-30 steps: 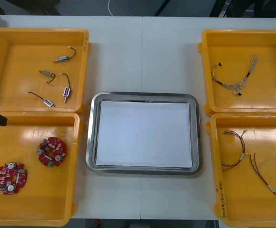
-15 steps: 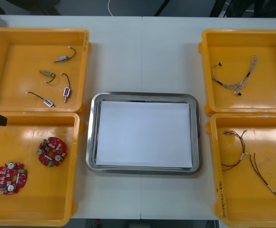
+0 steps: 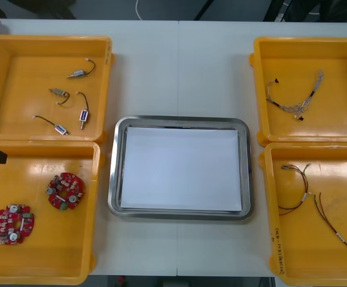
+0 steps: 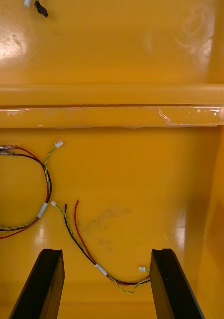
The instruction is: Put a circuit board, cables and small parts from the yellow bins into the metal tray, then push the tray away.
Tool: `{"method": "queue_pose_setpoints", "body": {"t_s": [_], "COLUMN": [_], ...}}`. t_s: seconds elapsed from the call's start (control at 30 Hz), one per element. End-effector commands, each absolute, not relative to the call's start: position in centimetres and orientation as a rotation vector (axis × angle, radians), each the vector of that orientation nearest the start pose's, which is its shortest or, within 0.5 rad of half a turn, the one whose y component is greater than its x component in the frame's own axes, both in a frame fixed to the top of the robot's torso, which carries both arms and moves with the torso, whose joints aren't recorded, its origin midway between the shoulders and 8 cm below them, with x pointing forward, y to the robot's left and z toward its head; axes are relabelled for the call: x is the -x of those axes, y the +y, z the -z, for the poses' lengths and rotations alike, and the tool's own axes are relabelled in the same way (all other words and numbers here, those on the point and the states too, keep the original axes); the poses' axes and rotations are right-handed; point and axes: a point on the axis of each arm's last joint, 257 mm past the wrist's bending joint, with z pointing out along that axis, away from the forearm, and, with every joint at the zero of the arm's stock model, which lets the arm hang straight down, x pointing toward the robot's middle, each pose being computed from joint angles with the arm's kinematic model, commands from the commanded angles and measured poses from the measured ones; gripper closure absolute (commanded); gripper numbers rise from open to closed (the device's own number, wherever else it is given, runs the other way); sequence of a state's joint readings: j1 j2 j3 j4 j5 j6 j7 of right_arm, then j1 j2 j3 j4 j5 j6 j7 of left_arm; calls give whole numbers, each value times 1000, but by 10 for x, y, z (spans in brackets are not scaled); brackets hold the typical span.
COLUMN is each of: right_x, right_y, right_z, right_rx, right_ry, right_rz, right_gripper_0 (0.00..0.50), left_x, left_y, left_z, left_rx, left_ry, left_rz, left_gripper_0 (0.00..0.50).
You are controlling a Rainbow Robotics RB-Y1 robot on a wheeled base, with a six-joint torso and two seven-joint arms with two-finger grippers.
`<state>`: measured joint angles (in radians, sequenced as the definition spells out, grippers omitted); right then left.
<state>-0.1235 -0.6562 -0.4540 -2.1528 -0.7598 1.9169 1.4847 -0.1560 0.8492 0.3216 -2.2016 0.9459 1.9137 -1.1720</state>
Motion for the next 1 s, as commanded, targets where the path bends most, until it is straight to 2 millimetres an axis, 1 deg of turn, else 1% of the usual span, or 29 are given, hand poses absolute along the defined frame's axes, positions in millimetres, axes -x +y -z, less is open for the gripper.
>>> {"method": "queue_pose_setpoints", "body": {"t_s": [0.03, 0.17, 0.33, 0.5, 0.73, 0.83, 1.0], "right_x": [-366, -367, -359, -352, -328, -324, -302], "right_y": [-406, -409, -410, -409, -408, -407, -405], "right_z": [170, 166, 171, 176, 189, 191, 203], "right_rx": [-46, -52, -39, -11, 25, 33, 56], "right_ry": [2629, 2615, 2627, 2640, 2679, 2685, 2723], "right_rz": [31, 43, 56, 54, 62, 58, 55], "right_gripper_0": [0, 0, 0, 0, 0, 0, 0], "left_x": [-359, -360, -358, -351, -340, -336, -330], "left_y": [381, 384, 387, 392, 402, 402, 404], "left_z": [156, 156, 159, 167, 184, 190, 199], "left_rx": [-14, 1, 10, 24, 30, 20, 13], "left_ry": [2713, 2709, 2715, 2735, 2765, 2780, 2798], "left_rz": [-50, -62, -75, -91, -190, -204, -208], "left_gripper_0": [0, 0, 0, 0, 0, 0, 0]}}
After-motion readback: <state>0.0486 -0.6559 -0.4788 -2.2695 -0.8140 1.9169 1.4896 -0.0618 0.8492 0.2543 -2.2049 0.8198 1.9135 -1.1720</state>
